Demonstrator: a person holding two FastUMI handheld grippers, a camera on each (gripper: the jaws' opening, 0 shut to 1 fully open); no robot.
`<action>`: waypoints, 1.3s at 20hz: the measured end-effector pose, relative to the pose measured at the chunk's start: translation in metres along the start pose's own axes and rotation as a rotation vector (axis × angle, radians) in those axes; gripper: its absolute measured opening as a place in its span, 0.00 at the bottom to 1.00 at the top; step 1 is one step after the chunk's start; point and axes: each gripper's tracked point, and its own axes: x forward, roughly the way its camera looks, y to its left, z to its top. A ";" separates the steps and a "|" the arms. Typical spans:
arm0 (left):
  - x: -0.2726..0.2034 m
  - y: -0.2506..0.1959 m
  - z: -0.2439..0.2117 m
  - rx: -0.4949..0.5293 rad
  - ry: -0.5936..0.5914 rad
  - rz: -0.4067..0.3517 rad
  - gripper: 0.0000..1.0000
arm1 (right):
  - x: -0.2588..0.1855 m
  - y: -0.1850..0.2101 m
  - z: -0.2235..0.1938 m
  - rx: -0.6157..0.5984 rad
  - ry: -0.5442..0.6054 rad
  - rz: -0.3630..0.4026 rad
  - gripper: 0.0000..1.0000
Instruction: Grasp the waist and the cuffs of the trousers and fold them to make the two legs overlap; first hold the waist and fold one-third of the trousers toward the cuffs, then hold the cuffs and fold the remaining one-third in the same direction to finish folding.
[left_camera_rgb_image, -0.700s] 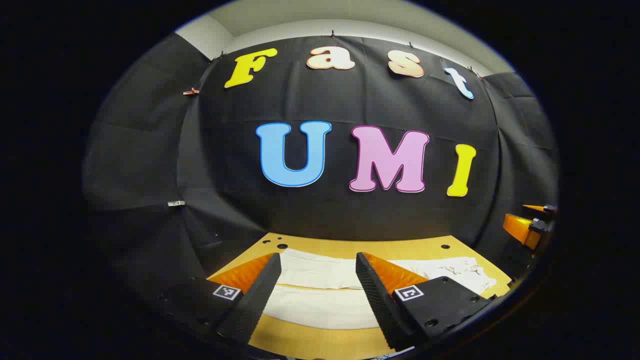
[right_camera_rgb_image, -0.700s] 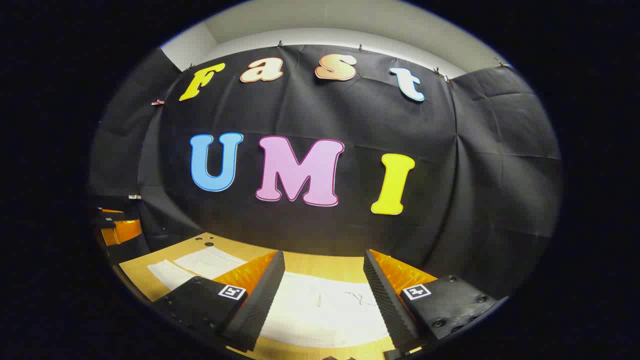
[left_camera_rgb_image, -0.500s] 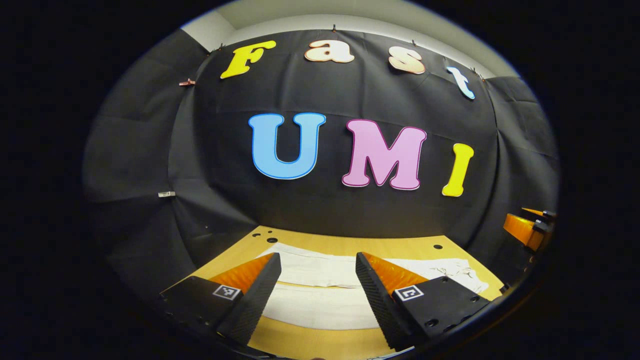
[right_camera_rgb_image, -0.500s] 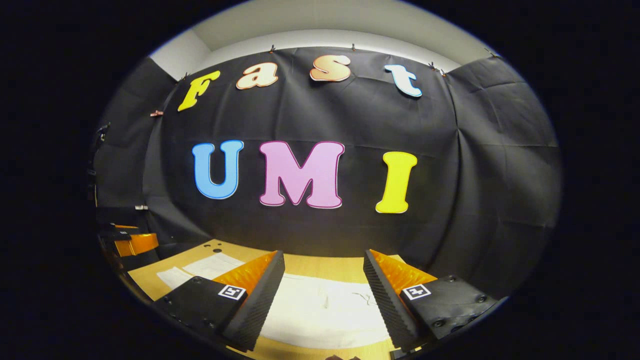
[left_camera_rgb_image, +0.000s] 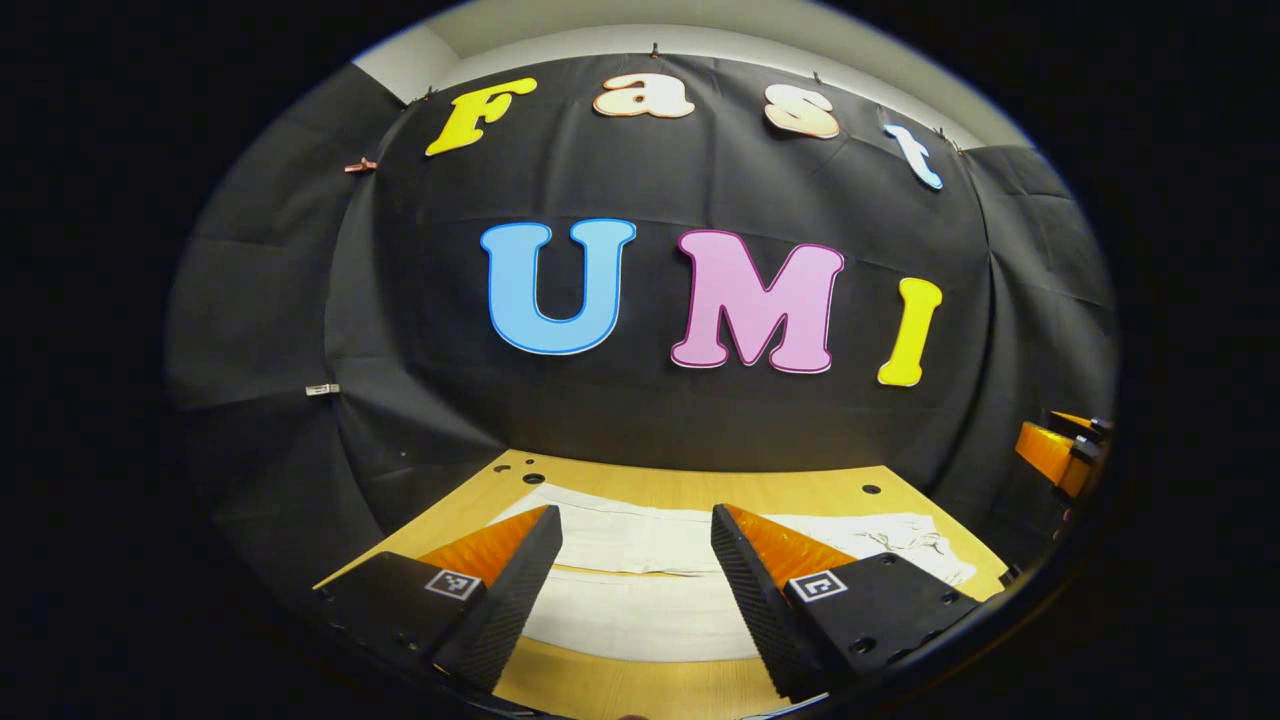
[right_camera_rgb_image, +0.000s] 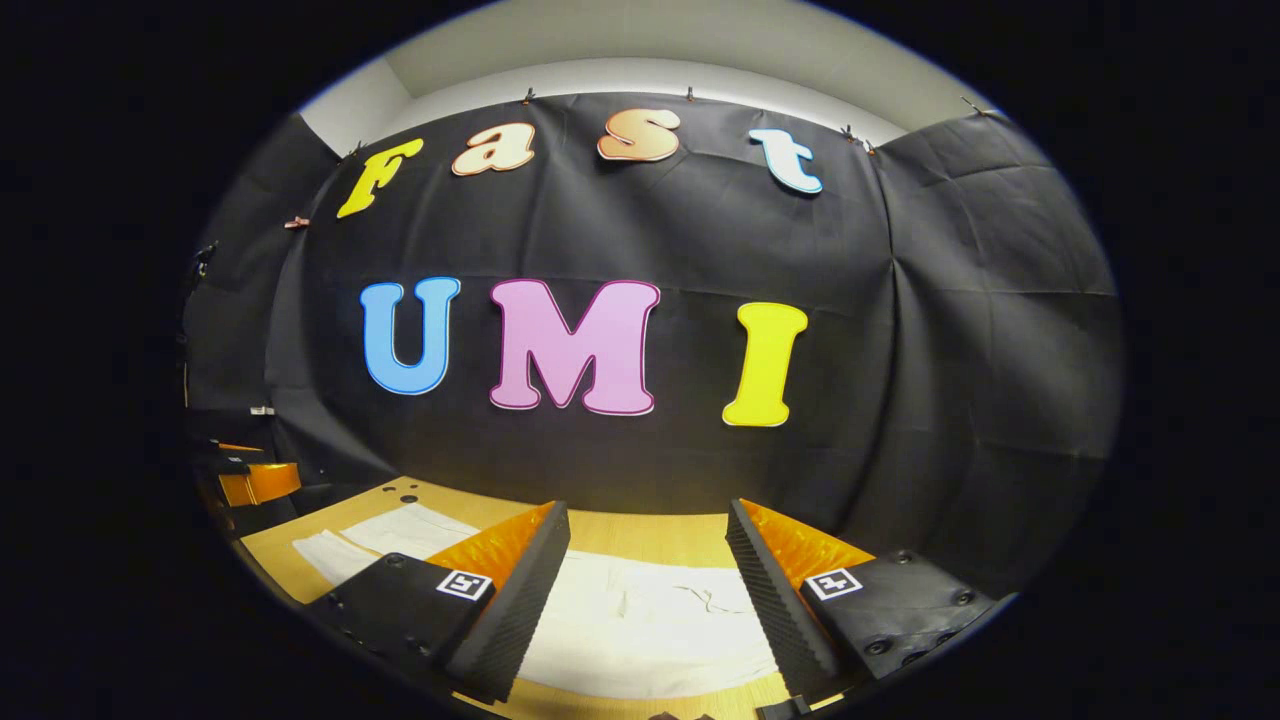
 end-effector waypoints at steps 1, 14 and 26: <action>-0.001 -0.001 -0.002 -0.002 0.000 -0.001 0.96 | 0.002 0.001 0.000 -0.002 -0.001 0.002 0.98; 0.006 0.007 -0.007 0.008 0.016 0.010 0.96 | 0.018 -0.015 -0.041 -0.066 0.093 -0.028 0.97; 0.014 0.026 -0.048 0.042 0.138 0.009 0.96 | 0.023 -0.122 -0.133 -0.544 0.287 0.036 0.98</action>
